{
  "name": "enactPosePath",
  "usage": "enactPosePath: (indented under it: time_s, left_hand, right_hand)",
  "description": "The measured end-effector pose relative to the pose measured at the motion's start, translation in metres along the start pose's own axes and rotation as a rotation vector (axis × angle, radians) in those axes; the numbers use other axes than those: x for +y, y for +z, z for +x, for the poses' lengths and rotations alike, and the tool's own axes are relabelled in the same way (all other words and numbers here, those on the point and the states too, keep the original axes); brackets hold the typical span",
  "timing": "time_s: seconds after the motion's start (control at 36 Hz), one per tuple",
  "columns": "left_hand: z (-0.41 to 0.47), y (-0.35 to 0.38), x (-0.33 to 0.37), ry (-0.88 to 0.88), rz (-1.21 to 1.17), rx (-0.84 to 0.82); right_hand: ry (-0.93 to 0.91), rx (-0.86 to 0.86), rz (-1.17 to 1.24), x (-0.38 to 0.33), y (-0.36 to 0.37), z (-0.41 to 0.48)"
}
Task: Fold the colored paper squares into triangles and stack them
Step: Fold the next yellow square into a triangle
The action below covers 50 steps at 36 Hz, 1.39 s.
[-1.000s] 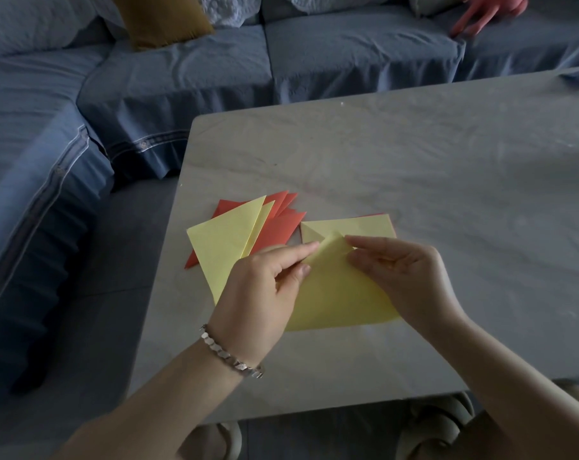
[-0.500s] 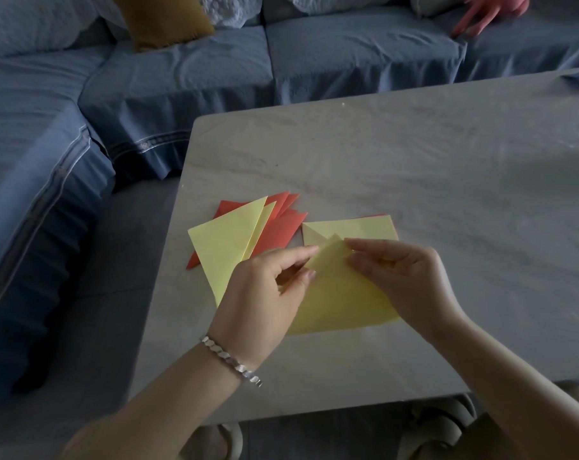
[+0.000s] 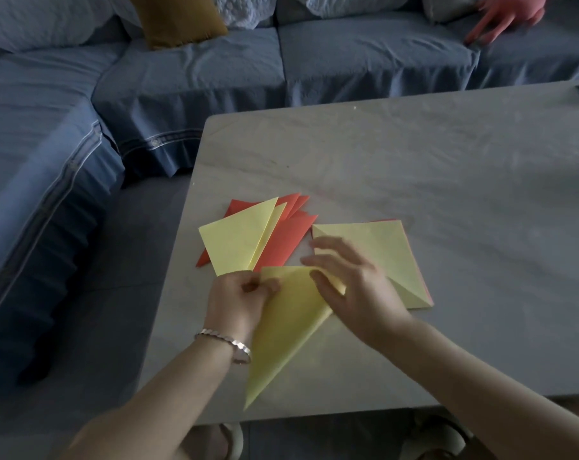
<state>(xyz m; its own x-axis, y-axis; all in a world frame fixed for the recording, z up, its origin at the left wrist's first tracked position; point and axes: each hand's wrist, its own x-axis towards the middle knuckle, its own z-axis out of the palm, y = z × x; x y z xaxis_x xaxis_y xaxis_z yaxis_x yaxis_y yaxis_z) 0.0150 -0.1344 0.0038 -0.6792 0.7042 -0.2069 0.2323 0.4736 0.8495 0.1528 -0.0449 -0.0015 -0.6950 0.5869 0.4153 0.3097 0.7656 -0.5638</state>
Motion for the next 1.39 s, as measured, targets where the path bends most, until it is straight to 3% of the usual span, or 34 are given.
enactPosePath:
  time_s: [0.11, 0.22, 0.36, 0.53, 0.61, 0.69, 0.83, 0.97, 1.17, 1.39]
  left_hand:
    - [0.015, -0.003, -0.035, -0.213, -0.09, 0.102]
    - [0.021, -0.002, -0.053, -0.261, -0.068, 0.188]
    - [0.031, -0.001, -0.062, -0.281, -0.01, 0.262]
    - [0.036, 0.0, -0.071, -0.266, 0.054, 0.281]
    - [0.037, 0.0, -0.072, -0.26, 0.054, 0.28]
    - [0.038, 0.0, -0.071, -0.249, 0.057, 0.289]
    - [0.04, 0.0, -0.076, -0.231, 0.074, 0.269]
    - [0.039, 0.0, -0.077, -0.22, 0.06, 0.264]
    - [0.039, 0.0, -0.075, -0.241, 0.042, 0.271]
    - [0.038, -0.001, -0.073, -0.274, 0.013, 0.283]
  right_hand:
    - [-0.227, -0.329, -0.199, 0.004, 0.023, -0.021]
    - [-0.345, -0.561, -0.279, 0.008, 0.047, -0.036]
    - [-0.302, -0.662, -0.241, 0.011, 0.064, -0.035]
    - [-0.313, -0.78, -0.364, 0.017, 0.069, -0.035]
    - [-0.313, -0.74, -0.461, 0.022, 0.068, -0.036]
    - [-0.241, -0.608, -0.568, 0.031, 0.069, -0.029]
    - [-0.108, -0.539, -0.686, 0.04, 0.067, -0.009]
    - [0.023, -0.653, -0.685, 0.041, 0.061, 0.009]
    - [0.202, -0.579, -0.62, 0.043, 0.068, 0.019]
    - [0.057, -0.492, -0.614, 0.03, 0.07, -0.011]
